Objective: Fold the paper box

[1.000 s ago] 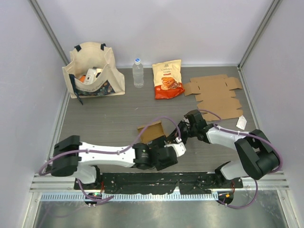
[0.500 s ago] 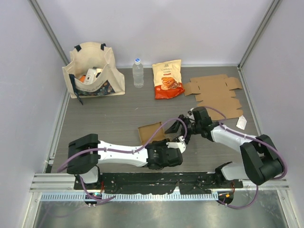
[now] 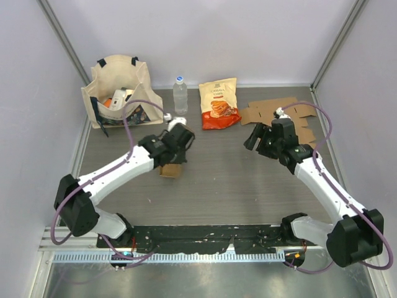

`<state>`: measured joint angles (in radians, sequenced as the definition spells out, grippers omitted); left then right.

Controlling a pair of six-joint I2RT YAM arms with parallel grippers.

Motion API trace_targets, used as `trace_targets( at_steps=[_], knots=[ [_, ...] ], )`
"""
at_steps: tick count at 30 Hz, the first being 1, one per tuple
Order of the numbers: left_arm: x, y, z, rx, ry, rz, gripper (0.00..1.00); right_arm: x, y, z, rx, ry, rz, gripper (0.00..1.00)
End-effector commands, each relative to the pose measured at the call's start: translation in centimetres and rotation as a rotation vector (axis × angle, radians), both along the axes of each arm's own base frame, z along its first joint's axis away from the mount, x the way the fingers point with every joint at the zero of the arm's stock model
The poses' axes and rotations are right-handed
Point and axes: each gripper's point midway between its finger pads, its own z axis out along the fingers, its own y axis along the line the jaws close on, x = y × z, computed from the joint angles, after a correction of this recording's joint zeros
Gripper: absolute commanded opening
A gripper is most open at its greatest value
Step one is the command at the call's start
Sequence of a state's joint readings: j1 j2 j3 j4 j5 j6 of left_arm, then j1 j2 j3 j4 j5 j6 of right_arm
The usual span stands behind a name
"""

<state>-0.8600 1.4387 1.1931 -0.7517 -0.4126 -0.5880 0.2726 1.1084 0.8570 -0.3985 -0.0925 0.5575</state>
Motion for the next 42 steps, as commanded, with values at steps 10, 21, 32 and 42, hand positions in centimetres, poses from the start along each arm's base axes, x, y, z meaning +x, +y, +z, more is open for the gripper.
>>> trace_targets(
  at_steps=[10, 21, 32, 42],
  knots=[
    [-0.1, 1.4, -2.0, -0.482, 0.700, 0.819, 0.00, 0.2, -22.3, -2.6, -0.369, 0.099, -0.891, 0.84],
    [3.4, 1.5, 0.9, -0.777, 0.534, 1.042, 0.00, 2.4, -29.3, -8.5, -0.352, 0.202, -0.827, 0.79],
    [4.2, 1.5, 2.4, -0.805, 0.528, 1.093, 0.00, 3.3, -30.5, -12.6, -0.221, 0.312, -0.646, 0.77],
    [5.1, 2.2, 3.4, -0.815, 0.451, 1.106, 0.00, 2.0, -31.9, -14.6, -0.328, 0.403, -0.664, 0.69]
  ],
)
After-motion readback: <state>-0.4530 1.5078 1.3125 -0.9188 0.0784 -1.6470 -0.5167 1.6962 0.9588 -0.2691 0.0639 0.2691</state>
